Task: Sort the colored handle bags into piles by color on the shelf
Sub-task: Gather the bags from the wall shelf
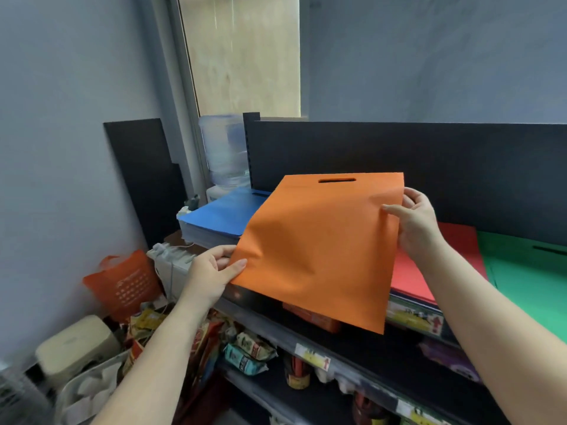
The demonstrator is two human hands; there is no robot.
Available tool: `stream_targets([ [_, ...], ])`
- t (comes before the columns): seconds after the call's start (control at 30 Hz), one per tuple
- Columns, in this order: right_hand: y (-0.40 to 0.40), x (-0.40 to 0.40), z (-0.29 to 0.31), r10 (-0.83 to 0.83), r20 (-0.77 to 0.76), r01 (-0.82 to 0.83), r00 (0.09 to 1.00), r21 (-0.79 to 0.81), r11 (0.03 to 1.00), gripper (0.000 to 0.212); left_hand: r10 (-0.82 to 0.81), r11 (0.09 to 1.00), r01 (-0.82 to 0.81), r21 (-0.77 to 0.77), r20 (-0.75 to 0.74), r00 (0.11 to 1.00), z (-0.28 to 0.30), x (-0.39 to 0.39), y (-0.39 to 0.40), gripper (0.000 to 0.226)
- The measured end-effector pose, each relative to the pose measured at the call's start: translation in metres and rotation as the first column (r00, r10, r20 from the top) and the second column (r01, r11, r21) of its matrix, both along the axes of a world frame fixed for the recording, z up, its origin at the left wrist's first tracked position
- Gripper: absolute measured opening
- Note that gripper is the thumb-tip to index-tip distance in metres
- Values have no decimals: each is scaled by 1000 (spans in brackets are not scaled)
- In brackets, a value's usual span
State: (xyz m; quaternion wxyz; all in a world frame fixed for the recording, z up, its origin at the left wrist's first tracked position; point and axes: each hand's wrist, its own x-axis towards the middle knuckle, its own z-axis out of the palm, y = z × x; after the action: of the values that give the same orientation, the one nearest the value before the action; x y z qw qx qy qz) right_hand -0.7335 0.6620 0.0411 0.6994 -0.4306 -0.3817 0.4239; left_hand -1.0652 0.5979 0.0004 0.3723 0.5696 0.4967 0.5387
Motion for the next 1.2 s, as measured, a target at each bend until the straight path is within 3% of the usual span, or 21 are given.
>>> stream_targets([
  [0.2, 69, -29, -5, -9, 27, 9, 1000, 3, 1000, 63, 68, 998, -67, 13, -56, 996, -2, -25, 80, 17],
  [0.4, 136, -22, -5, -110, 107, 108, 988, 26, 994, 58, -6, 1000, 5, -5, -268, 963, 3, -25, 164, 20],
  [0.47, 152, -19, -11, -197, 217, 205, 956, -17, 979, 54, -26, 1000, 26, -4, -348, 937, -1, -22, 184, 21],
  [0.53, 164, -15, -21, -279, 481, 362, 831, -87, 928, 56, -25, 1000, 31, 5, -461, 887, -7, -19, 201, 21],
  [0.6, 172, -12, -33, -233, 707, 463, 667, -148, 874, 61, -31, 999, 44, 8, -583, 812, -13, -15, 213, 23],
  [0.7, 177, -9, -45, -80, 869, 514, 489, -213, 831, 47, -70, 995, 94, -8, -734, 676, -21, -7, 223, 34],
  [0.9, 171, -12, -48, 108, 955, 593, 275, -257, 763, 30, -67, 983, 182, 35, -847, 527, -23, -3, 234, 38],
  [1.1, 138, -25, -42, 42, 977, 619, 211, -167, 768, 56, -66, 931, 348, 109, -888, 455, -14, 3, 243, 34],
  [1.2, 111, -35, -29, 64, 998, 656, 14, -58, 753, 48, -15, 873, 447, 192, -908, 419, -4, 18, 248, 41],
])
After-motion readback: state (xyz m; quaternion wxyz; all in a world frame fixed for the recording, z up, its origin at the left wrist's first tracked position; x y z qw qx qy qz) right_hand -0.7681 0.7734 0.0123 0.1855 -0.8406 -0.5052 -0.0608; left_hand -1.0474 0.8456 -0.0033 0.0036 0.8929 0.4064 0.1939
